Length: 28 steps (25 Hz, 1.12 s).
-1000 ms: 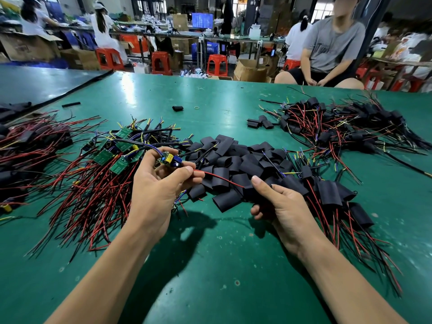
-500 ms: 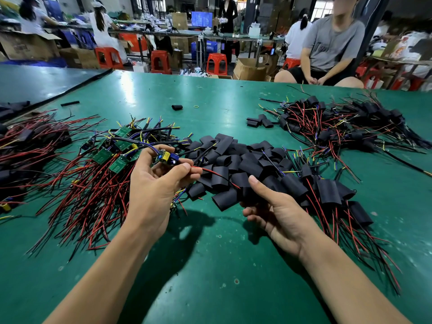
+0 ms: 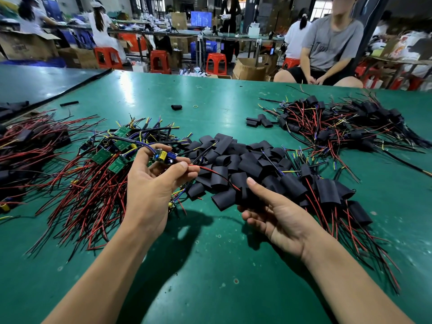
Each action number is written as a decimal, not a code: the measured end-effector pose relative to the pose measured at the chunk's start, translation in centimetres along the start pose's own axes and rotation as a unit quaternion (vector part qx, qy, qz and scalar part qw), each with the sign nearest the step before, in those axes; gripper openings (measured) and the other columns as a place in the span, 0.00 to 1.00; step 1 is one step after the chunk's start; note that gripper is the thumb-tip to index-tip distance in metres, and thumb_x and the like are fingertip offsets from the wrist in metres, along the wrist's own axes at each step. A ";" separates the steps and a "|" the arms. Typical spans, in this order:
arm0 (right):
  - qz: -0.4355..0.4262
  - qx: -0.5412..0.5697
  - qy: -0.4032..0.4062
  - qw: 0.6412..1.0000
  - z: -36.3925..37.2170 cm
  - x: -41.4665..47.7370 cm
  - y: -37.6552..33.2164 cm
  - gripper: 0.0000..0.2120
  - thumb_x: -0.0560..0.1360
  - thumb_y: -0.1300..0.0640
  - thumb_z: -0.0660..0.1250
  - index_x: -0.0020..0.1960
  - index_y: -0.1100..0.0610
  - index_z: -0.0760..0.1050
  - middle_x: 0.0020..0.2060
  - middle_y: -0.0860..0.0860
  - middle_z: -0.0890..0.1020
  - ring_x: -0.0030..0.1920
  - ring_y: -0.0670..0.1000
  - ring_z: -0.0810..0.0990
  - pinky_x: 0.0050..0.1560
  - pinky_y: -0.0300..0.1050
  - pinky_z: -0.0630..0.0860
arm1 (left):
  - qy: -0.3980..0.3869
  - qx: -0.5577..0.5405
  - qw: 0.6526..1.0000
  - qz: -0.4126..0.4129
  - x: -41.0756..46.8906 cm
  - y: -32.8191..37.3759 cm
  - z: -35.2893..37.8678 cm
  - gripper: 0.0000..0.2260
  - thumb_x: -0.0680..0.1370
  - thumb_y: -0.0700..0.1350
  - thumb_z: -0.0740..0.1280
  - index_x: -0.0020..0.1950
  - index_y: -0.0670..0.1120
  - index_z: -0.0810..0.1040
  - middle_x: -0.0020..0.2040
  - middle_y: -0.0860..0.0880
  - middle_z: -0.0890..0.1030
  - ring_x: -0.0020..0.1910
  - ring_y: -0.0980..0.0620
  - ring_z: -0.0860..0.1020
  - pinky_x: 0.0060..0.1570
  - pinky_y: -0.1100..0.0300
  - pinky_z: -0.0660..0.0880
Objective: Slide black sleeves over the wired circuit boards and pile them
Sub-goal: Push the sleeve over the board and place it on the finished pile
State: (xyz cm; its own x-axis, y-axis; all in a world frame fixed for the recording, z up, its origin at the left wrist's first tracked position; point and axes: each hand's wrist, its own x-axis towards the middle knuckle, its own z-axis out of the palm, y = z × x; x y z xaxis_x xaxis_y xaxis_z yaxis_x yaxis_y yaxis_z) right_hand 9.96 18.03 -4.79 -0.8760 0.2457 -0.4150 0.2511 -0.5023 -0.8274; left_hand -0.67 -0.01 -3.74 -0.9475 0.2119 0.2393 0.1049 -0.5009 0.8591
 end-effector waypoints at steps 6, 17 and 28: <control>0.009 0.066 0.013 0.998 0.4 0.1 0.2 0.15 0.67 0.47 0.74 0.33 0.60 0.86 0.37 0.60 0.84 0.28 0.49 0.82 0.25 0.37 0.79 | 0.005 -0.010 1.000 0.004 -0.2 -0.1 0.3 0.14 0.76 0.26 0.65 0.51 0.45 0.72 0.41 0.40 0.82 0.40 0.40 0.84 0.43 0.55 0.82; 0.001 0.144 0.060 0.988 -0.3 0.6 -0.6 0.17 0.67 0.48 0.74 0.42 0.63 0.82 0.34 0.57 0.84 0.25 0.46 0.80 0.21 0.35 0.75 | -0.057 -0.038 0.982 -0.177 -1.8 -1.6 2.1 0.11 0.82 0.44 0.62 0.60 0.43 0.79 0.51 0.39 0.84 0.46 0.41 0.84 0.43 0.52 0.83; -0.060 0.144 0.041 0.987 -0.4 -0.1 -1.0 0.07 0.65 0.52 0.74 0.34 0.56 0.84 0.30 0.52 0.78 0.22 0.45 0.70 0.20 0.34 0.66 | -0.049 0.023 0.976 -0.211 -2.0 -1.7 2.3 0.13 0.73 0.47 0.70 0.53 0.42 0.85 0.35 0.50 0.74 0.31 0.53 0.73 0.28 0.62 0.75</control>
State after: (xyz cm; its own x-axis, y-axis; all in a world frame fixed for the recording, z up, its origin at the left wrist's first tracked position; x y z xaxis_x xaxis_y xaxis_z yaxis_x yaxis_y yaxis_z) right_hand 9.95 18.89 -4.08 -0.8527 0.3790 -0.3596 0.0096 -0.6769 -0.7360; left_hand 1.76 2.32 -4.69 -0.8764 0.4709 -0.1004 -0.2731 -0.3144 0.9092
